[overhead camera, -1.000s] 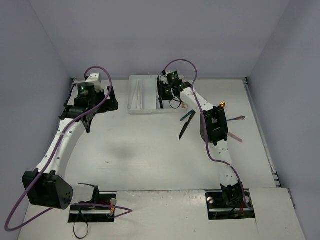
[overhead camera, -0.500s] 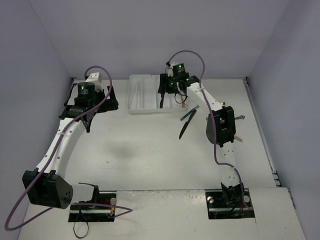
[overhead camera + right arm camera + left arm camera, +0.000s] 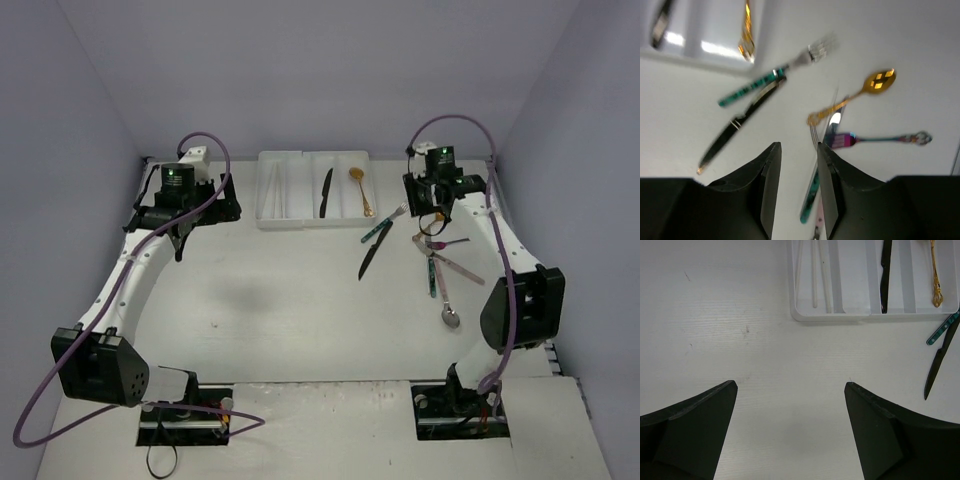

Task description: Sort the eating utensils into containers

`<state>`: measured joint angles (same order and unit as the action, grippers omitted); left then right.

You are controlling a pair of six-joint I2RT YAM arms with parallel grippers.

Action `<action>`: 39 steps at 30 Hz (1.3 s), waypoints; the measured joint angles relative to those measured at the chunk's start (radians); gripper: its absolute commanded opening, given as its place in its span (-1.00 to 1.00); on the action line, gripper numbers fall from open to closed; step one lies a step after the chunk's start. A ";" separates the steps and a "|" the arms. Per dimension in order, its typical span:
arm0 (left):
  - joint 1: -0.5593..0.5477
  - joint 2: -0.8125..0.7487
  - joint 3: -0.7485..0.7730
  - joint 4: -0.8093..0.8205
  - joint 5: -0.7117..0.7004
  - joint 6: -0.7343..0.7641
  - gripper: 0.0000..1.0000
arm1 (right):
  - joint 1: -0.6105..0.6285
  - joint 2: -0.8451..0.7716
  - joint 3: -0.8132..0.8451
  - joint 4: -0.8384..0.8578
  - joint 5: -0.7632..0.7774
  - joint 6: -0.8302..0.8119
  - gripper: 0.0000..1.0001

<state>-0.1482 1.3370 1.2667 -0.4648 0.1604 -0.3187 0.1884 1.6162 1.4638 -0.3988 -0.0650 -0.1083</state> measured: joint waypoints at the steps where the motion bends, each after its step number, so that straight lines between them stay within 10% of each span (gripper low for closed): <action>1: 0.000 0.005 0.000 0.000 0.003 0.000 0.76 | -0.009 0.025 -0.035 -0.022 0.008 -0.020 -0.36; 20: 0.000 0.013 -0.003 0.007 0.056 -0.007 0.76 | -0.316 0.161 -0.111 -0.330 0.043 -0.772 -0.04; 39: 0.000 0.020 -0.013 0.017 0.060 -0.007 0.76 | -0.317 0.419 -0.051 -0.360 -0.021 -0.938 -0.31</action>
<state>-0.1482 1.3569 1.2541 -0.4480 0.2199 -0.3256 -0.1288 2.0354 1.4126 -0.7586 -0.0857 -1.0460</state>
